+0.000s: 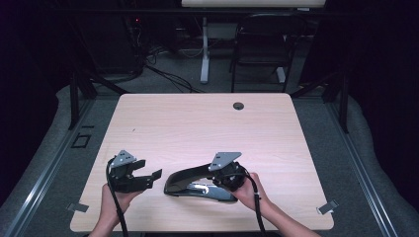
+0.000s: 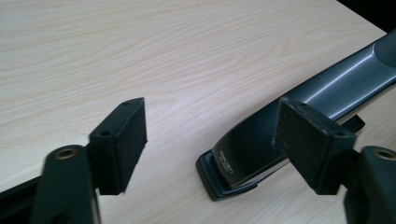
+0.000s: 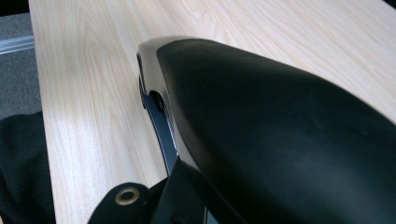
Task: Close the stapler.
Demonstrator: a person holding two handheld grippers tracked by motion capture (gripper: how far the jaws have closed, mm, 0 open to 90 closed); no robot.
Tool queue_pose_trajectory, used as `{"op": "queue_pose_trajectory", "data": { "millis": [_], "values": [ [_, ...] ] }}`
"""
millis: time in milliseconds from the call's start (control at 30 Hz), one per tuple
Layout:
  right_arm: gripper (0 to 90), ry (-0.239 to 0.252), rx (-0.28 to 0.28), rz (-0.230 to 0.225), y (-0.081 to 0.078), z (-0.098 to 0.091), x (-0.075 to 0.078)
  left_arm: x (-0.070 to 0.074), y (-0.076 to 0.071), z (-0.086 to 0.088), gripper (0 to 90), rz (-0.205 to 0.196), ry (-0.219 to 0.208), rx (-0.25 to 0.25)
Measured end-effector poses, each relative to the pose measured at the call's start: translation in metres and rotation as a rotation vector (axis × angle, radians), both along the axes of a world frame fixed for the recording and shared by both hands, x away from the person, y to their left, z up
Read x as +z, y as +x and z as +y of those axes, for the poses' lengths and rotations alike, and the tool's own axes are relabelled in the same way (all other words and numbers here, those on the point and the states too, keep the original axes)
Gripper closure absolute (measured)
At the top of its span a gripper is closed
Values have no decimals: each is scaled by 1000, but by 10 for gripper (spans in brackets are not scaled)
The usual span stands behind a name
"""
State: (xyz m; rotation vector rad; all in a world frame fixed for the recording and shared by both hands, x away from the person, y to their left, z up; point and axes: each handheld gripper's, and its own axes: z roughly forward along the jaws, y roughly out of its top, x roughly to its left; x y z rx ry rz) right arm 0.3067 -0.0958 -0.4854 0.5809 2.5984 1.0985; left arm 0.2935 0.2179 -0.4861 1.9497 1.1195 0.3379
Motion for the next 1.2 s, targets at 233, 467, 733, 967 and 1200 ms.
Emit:
{"op": "queue_pose_trajectory", "data": {
  "millis": [233, 467, 733, 967, 1200],
  "values": [
    [900, -34, -10, 4, -2, -6, -8, -3, 3, 3, 138, 35, -4, -7],
    [900, -62, -23, 12, -4, -14, -16, -5, 5, 4, 76, 38, -6, 7],
    [900, -83, -32, 31, -5, -21, -22, -6, 6, 6, 72, 52, -1, -1],
    [900, -106, -42, 45, -1, -23, -28, -7, 6, 8, 45, 56, -18, 1],
    [900, -134, -58, 69, 2, -30, -37, -8, 7, 10, 39, 66, -16, 6]
  ]
}}
